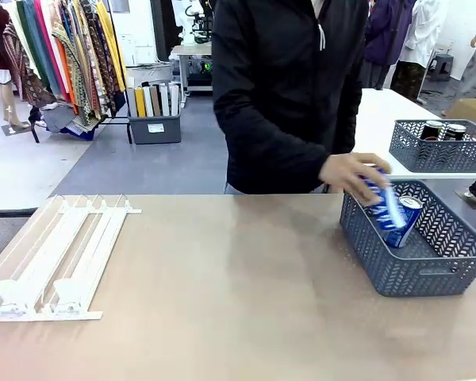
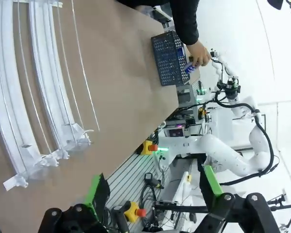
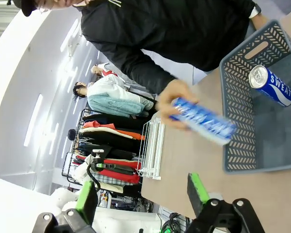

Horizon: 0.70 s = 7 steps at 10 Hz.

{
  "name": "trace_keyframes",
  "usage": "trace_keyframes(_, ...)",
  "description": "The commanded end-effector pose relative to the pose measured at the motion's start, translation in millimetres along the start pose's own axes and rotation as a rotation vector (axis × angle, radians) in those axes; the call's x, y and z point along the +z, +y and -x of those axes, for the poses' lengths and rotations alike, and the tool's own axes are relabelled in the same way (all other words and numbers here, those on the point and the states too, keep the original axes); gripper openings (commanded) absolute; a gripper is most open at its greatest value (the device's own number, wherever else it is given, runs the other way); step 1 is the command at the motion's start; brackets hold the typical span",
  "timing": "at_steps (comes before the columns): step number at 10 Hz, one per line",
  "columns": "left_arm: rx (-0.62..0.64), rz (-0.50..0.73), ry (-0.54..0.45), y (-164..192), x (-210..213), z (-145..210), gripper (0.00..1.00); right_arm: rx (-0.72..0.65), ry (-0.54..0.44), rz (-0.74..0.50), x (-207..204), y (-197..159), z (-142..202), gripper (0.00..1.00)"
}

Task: Retrieve and store the cans from the dispenser.
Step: Pick up one can from the Automatic Can Dispenser and place it in the middle of the table.

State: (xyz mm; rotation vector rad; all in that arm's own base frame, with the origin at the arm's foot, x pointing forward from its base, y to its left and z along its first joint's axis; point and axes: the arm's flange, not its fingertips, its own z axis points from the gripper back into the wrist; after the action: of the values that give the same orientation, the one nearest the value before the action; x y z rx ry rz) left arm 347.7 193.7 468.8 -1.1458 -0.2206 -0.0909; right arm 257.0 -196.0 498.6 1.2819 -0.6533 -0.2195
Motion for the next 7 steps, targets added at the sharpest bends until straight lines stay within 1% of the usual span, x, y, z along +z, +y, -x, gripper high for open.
trace_keyframes(1,-0.024,-0.01,0.001,-18.7,7.3,2.5,1.0,0.026,-0.018,-0.032,-3.0,1.2,-2.6,1.0)
trace_keyframes(7,-0.024,-0.01,0.001,-18.7,7.3,2.5,1.0,0.026,-0.018,-0.032,-3.0,1.2,-2.6,1.0)
